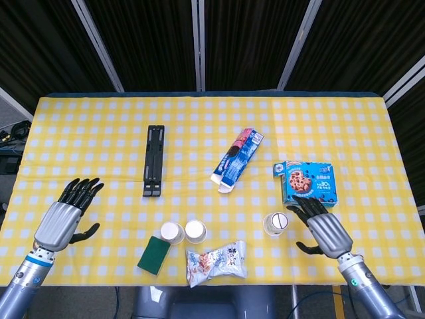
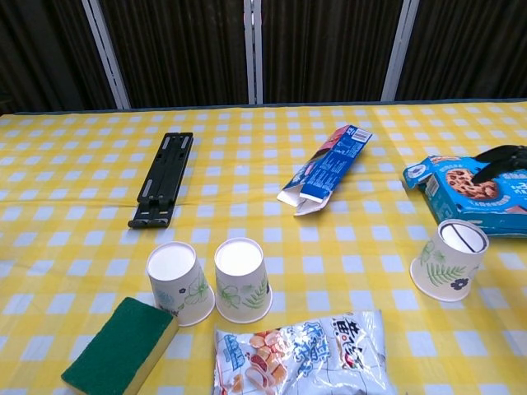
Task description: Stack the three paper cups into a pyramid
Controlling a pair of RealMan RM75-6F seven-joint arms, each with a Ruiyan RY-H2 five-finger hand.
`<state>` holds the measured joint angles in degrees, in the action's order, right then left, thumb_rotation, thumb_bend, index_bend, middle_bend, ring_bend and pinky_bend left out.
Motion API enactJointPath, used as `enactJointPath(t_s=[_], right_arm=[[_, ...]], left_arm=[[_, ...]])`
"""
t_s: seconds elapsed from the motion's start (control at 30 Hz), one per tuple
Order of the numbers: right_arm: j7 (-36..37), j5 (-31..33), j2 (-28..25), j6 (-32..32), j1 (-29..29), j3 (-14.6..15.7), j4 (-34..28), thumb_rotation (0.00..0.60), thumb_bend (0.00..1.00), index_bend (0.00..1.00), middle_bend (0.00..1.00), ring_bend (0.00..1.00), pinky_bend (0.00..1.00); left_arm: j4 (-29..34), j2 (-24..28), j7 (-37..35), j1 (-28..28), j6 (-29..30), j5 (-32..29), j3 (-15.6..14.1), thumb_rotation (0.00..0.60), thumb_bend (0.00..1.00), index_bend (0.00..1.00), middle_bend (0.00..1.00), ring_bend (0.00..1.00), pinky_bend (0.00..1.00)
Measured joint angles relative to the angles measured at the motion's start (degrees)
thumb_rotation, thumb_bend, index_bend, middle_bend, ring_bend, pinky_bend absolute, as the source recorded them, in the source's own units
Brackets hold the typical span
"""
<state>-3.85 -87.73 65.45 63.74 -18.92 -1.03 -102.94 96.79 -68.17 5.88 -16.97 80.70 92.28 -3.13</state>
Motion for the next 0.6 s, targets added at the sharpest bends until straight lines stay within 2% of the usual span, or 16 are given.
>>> enactJointPath(t_s=[0.27, 0.6], right_arm=[[-5.0, 3.8, 4.1, -2.8, -2.9, -2.0, -1.2, 0.6, 0.23, 0.26, 0.0, 0.0, 0.0], [-11.4, 9.9, 7.0, -4.8, -4.8, -3.0, -0.8, 0.6, 0.23, 0.24, 0.0, 0.0, 0.0]], left_arm=[[-0.5, 0.2, -0.2, 0.4, -0.6, 0.2, 0.2, 0.6, 0.3, 0.0, 0.0, 0.0, 0.0], [-0.6, 0.4, -0.6, 0.6, -0.9, 0.5, 0.5, 0.6, 0.3, 0.0, 0.0, 0.0, 0.0]])
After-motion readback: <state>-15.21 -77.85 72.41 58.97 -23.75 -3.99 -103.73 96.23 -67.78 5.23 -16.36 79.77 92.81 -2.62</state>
